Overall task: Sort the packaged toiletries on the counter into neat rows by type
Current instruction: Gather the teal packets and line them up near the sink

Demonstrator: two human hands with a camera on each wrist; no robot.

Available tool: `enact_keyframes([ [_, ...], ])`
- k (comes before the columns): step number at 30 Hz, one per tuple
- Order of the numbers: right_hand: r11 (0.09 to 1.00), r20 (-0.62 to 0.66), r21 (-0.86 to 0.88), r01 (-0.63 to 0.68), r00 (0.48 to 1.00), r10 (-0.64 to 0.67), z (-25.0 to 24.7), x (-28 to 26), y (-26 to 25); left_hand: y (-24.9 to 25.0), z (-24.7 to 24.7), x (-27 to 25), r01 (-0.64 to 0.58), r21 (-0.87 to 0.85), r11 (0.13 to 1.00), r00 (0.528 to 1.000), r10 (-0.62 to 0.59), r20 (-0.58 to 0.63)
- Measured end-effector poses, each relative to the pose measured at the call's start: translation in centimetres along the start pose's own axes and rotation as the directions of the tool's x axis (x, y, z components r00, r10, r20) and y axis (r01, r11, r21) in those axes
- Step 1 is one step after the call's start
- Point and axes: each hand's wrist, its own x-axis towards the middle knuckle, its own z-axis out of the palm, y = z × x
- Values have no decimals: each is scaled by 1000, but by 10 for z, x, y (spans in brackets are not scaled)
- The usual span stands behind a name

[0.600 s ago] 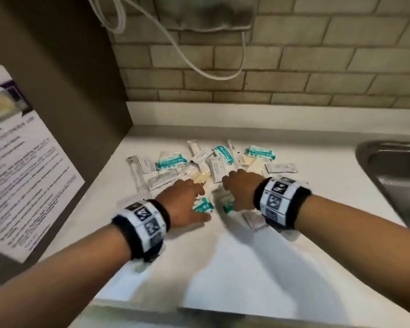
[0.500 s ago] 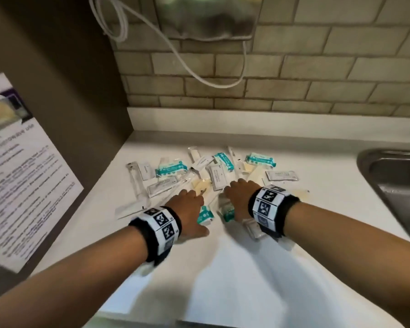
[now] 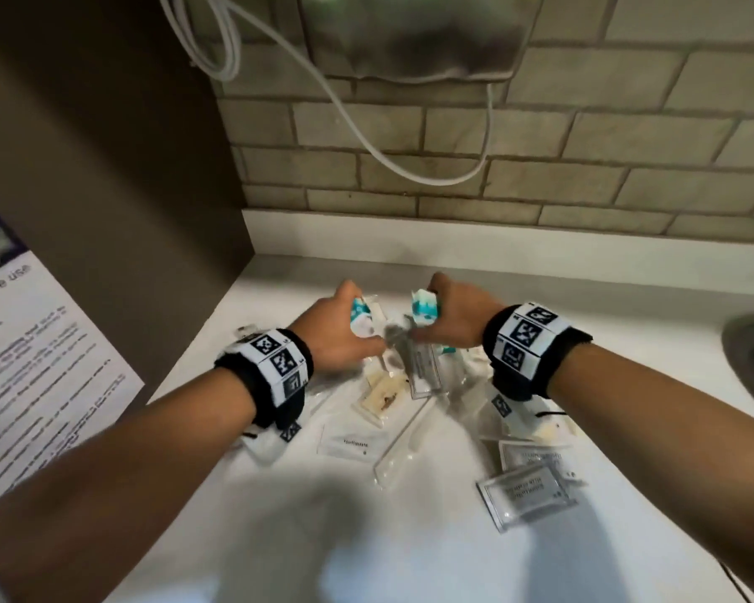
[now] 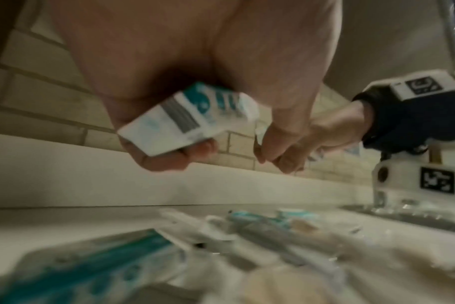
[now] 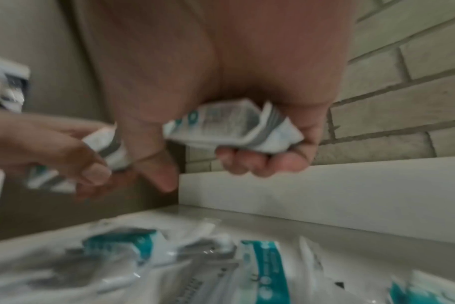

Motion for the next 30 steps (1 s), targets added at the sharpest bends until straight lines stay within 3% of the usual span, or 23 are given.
enact_keyframes([
  [2, 992, -55, -66, -106, 993, 102, 2, 26, 1, -15, -6, 22, 35, 125, 992, 999, -29, -43],
  [6, 968, 70, -145, -204, 974, 215, 18, 61, 5, -43, -9, 53, 75, 371, 926, 981, -135, 136],
  [14, 965, 91, -97, -244, 963, 253, 29, 76, 13, -56, -2, 67, 17, 409, 912, 954, -137, 267],
  [17, 964, 46, -7, -267, 963, 267, 22, 72, 14, -57, 0, 66, -4, 427, 904, 947, -134, 291],
  [23, 962, -178, 150, -229, 951, 254, -8, 47, 20, -48, -14, 61, -1, 377, 926, 982, -70, 173],
  [27, 931, -266, 285, -230, 914, 307, -30, 17, 34, -13, -24, 65, -101, 277, 955, 994, 85, 69],
  [30, 900, -296, 339, -275, 877, 379, -41, -9, 52, 26, -18, 75, -172, 226, 959, 985, 162, 64],
])
